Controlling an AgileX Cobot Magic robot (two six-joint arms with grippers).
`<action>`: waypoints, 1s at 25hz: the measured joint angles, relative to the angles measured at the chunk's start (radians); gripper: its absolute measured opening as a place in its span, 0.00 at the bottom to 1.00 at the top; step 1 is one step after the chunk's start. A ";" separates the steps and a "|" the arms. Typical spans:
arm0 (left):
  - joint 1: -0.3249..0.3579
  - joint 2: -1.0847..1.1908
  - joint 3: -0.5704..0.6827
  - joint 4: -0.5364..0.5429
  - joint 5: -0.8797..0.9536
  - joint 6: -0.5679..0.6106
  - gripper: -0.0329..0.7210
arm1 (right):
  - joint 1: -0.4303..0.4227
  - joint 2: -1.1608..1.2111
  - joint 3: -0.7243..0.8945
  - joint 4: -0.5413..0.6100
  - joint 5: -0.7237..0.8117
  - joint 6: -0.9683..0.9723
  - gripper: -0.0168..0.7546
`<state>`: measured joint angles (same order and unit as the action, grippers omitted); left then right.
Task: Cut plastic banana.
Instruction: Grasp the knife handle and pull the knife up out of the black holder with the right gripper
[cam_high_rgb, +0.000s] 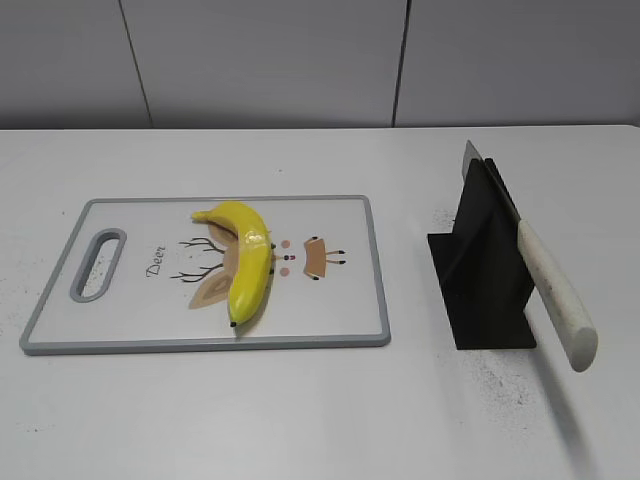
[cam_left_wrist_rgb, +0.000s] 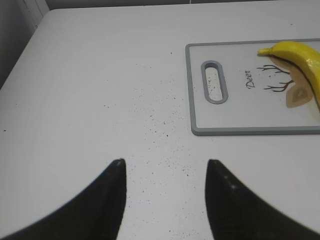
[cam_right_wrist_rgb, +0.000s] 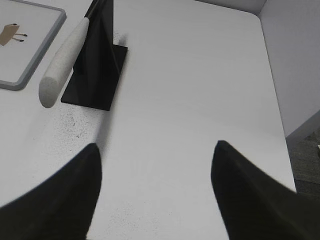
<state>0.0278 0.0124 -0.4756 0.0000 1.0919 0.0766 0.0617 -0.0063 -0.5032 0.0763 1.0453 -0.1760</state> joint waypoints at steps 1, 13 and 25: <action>0.000 0.000 0.000 0.000 0.000 0.000 0.69 | 0.000 0.000 0.000 0.000 0.000 0.000 0.70; 0.000 0.000 0.000 0.000 0.000 0.000 0.69 | 0.000 0.000 0.000 0.000 0.000 0.000 0.70; 0.000 0.000 0.000 0.000 0.000 0.000 0.69 | 0.000 0.000 0.000 0.000 0.000 0.000 0.70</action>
<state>0.0278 0.0124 -0.4756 0.0000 1.0919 0.0766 0.0617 -0.0063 -0.5032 0.0763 1.0453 -0.1760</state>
